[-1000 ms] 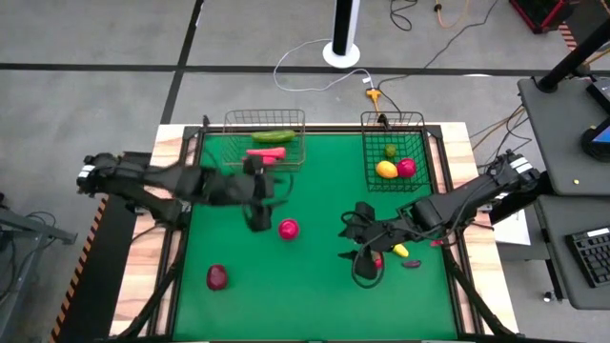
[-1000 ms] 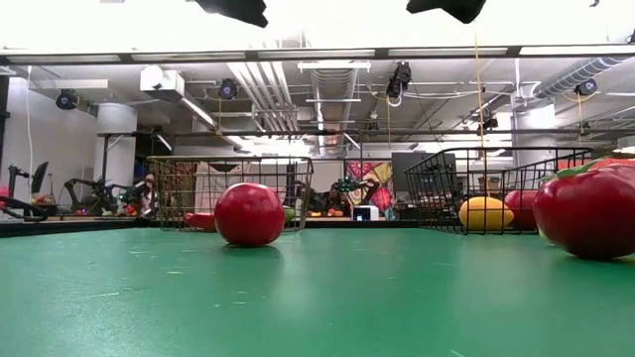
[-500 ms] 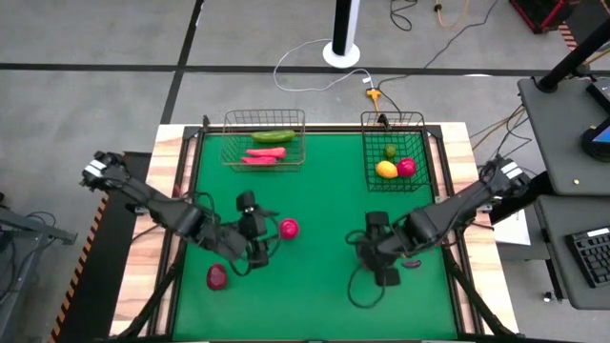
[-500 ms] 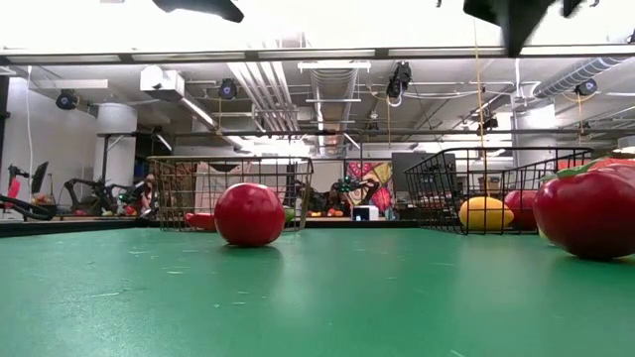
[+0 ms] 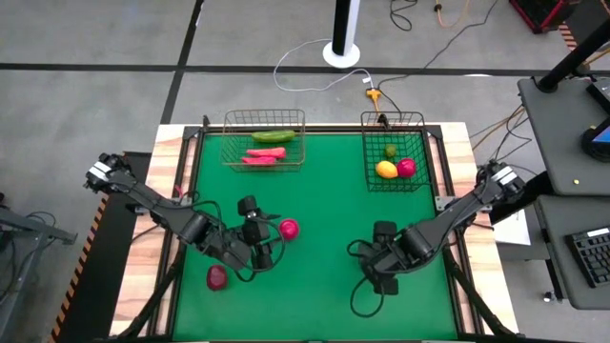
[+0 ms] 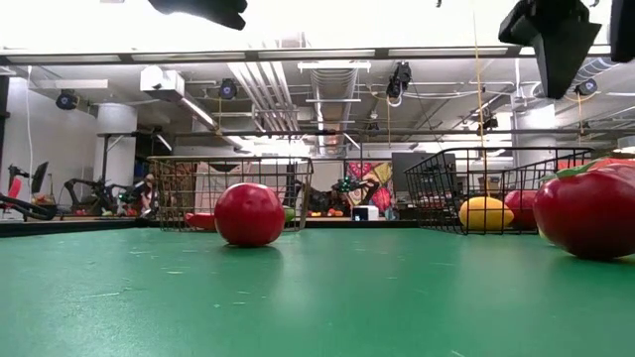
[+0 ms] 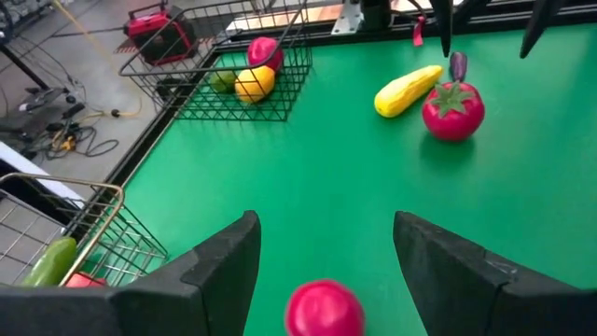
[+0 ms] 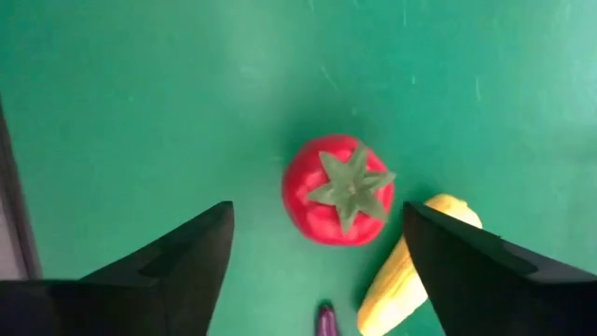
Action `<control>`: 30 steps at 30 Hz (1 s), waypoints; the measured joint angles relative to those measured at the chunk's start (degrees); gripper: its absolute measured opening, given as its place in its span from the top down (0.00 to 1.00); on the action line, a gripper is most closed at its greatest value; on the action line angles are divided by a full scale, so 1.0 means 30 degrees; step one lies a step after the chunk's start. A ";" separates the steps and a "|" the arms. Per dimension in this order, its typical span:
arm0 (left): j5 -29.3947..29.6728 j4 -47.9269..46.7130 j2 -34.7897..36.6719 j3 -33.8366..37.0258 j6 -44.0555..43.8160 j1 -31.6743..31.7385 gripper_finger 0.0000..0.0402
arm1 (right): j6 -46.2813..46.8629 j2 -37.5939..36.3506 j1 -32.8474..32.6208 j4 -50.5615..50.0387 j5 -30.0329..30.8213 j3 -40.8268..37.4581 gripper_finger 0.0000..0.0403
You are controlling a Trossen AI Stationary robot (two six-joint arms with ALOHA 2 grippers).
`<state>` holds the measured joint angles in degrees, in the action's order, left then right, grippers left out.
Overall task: Sort produce into baskets
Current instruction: Put the tomato into the black wire basket
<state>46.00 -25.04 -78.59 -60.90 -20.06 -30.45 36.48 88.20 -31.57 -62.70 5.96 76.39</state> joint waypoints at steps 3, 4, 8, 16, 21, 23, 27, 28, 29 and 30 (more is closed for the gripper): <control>0.0009 0.0013 0.0000 0.0000 -0.0006 0.0006 0.44 | 0.0067 0.0148 -0.0015 0.0487 -0.0007 -0.0268 0.17; 0.0007 0.0015 0.0000 0.0000 -0.0006 0.0006 0.44 | 0.0033 0.0253 -0.0015 0.0624 -0.0022 -0.0361 0.16; 0.0007 0.0015 0.0000 0.0000 0.0000 0.0006 0.44 | -0.0271 0.0959 -0.0015 0.0571 -0.0444 -0.0594 0.11; 0.0007 0.0029 -0.0015 0.0000 0.0001 0.0006 0.44 | -0.1040 0.2063 -0.0007 0.0619 -0.0250 -0.0623 0.10; 0.0007 0.0036 -0.0015 0.0000 0.0001 0.0006 0.44 | -0.1382 0.2578 0.0167 0.0617 -0.0134 -0.0723 0.10; 0.0007 0.0036 -0.0015 0.0000 0.0001 0.0006 0.44 | -0.1402 0.2630 0.0306 0.0654 -0.0131 -0.0783 0.10; 0.0007 0.0036 -0.0015 0.0000 0.0001 0.0006 0.44 | -0.1572 0.2583 0.0485 0.0690 -0.0005 -0.1145 0.10; 0.0007 0.0036 -0.0015 0.0000 0.0001 0.0006 0.44 | -0.1612 0.2545 0.0515 0.0699 0.0007 -0.1268 0.10; 0.0007 0.0044 -0.0015 0.0000 -0.0002 0.0006 0.44 | -0.1613 0.2511 0.0551 0.0731 0.0010 -0.1400 0.10; 0.0008 0.0044 -0.0015 0.0000 -0.0004 0.0006 0.44 | -0.1621 0.2499 0.0596 0.0804 0.0007 -0.1560 0.10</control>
<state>46.02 -24.91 -78.63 -60.90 -20.07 -30.44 31.62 95.70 -29.79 -60.29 5.98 71.71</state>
